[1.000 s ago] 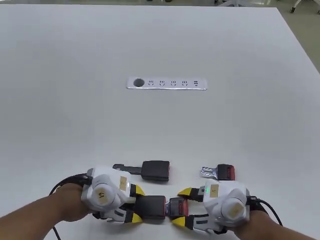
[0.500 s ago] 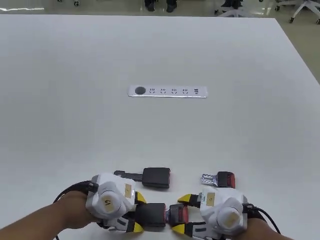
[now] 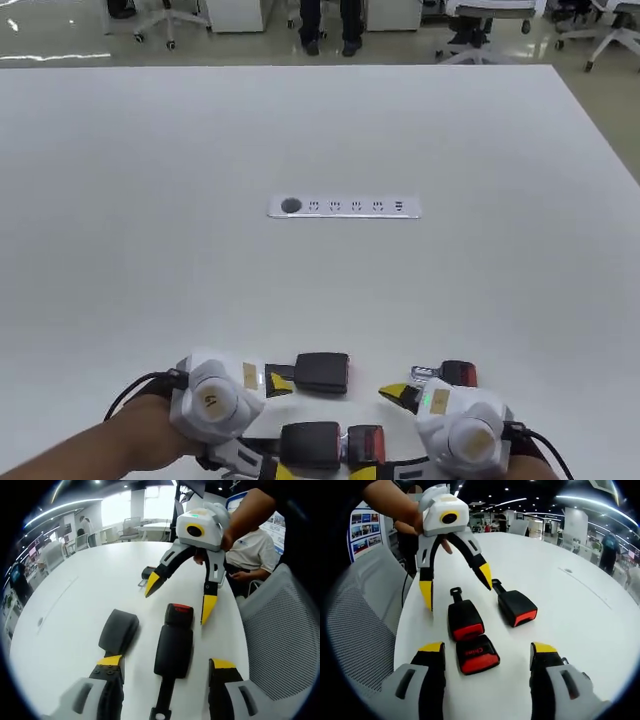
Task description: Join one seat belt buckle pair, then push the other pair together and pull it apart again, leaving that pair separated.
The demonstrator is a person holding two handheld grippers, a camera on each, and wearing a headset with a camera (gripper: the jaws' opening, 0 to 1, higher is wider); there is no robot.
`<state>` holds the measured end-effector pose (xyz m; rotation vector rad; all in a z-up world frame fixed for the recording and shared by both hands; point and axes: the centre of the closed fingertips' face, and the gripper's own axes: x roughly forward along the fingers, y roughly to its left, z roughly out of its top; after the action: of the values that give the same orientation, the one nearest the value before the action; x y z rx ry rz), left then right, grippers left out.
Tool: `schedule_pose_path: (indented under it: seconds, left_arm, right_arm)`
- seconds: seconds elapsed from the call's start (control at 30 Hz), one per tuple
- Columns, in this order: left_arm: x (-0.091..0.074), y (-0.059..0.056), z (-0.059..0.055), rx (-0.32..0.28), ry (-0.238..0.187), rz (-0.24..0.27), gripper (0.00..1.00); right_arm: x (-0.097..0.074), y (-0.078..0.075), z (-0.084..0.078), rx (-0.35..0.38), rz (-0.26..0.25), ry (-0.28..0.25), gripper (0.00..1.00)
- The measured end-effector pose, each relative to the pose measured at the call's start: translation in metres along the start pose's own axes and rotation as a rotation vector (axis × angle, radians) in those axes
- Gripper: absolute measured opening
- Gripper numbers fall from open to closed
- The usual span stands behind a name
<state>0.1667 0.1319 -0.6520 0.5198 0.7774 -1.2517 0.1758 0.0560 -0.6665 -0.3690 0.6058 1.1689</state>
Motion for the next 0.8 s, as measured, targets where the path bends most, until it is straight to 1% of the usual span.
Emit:
schedule_pose_path:
  seconds: [0.03, 0.07, 0.1, 0.17, 0.2, 0.23, 0.3, 0.4, 0.43, 0.47, 0.5, 0.53, 0.6, 0.67, 0.7, 0.73, 0.77, 0.8]
  left_arm:
    - [0.000, 0.002, -0.001, -0.004, -0.003, 0.007, 0.71]
    - [-0.002, 0.005, 0.000, -0.006, -0.005, 0.022, 0.71]
    - [-0.004, 0.006, 0.002, -0.005, -0.006, 0.032, 0.72]
    - [-0.009, 0.009, 0.006, -0.007, -0.016, 0.049, 0.74]
    - [-0.011, 0.009, 0.009, -0.011, -0.020, 0.052, 0.75]
    - [-0.015, 0.010, 0.014, -0.008, -0.021, 0.058, 0.75]
    - [-0.018, 0.011, 0.017, -0.007, -0.025, 0.067, 0.75]
    - [-0.021, 0.015, 0.019, -0.012, -0.038, 0.086, 0.76]
    - [-0.024, 0.016, 0.022, -0.014, -0.044, 0.092, 0.76]
    - [-0.026, 0.017, 0.024, -0.014, -0.047, 0.098, 0.76]
    - [-0.028, 0.020, 0.024, -0.013, -0.048, 0.105, 0.76]
    - [-0.030, 0.022, 0.024, -0.011, -0.047, 0.111, 0.76]
    - [-0.035, 0.025, 0.027, -0.007, -0.055, 0.120, 0.76]
    - [-0.041, 0.029, 0.033, -0.003, -0.057, 0.129, 0.76]
    - [-0.039, 0.032, 0.030, 0.000, -0.057, 0.131, 0.76]
    - [-0.040, 0.036, 0.030, 0.005, -0.058, 0.137, 0.76]
    - [-0.041, 0.036, 0.033, 0.008, -0.061, 0.140, 0.76]
    - [-0.044, 0.039, 0.036, 0.010, -0.068, 0.145, 0.76]
  right_arm:
    - [-0.001, -0.002, 0.000, 0.001, -0.004, -0.001, 0.66]
    - [-0.003, -0.008, -0.001, 0.008, -0.012, -0.003, 0.65]
    - [-0.004, -0.010, -0.001, 0.011, -0.019, -0.008, 0.66]
    - [-0.010, -0.011, 0.001, 0.017, -0.032, -0.022, 0.69]
    - [-0.014, -0.009, 0.003, 0.026, -0.035, -0.026, 0.68]
    - [-0.017, -0.009, 0.003, 0.033, -0.038, -0.028, 0.67]
    - [-0.018, -0.018, 0.003, 0.028, -0.048, -0.031, 0.69]
    - [-0.025, -0.020, 0.003, 0.037, -0.061, -0.037, 0.70]
    - [-0.026, -0.022, 0.004, 0.039, -0.066, -0.041, 0.71]
    - [-0.027, -0.026, 0.002, 0.045, -0.074, -0.045, 0.71]
    - [-0.028, -0.029, 0.002, 0.050, -0.078, -0.048, 0.72]
    - [-0.030, -0.028, 0.004, 0.054, -0.081, -0.051, 0.73]
    - [-0.033, -0.032, 0.004, 0.058, -0.090, -0.057, 0.74]
    - [-0.035, -0.038, 0.004, 0.061, -0.097, -0.055, 0.74]
    - [-0.037, -0.042, 0.004, 0.061, -0.100, -0.056, 0.75]
    - [-0.037, -0.045, 0.005, 0.064, -0.103, -0.060, 0.76]
    - [-0.038, -0.048, 0.006, 0.065, -0.106, -0.063, 0.77]
    - [-0.041, -0.050, 0.007, 0.065, -0.113, -0.064, 0.77]
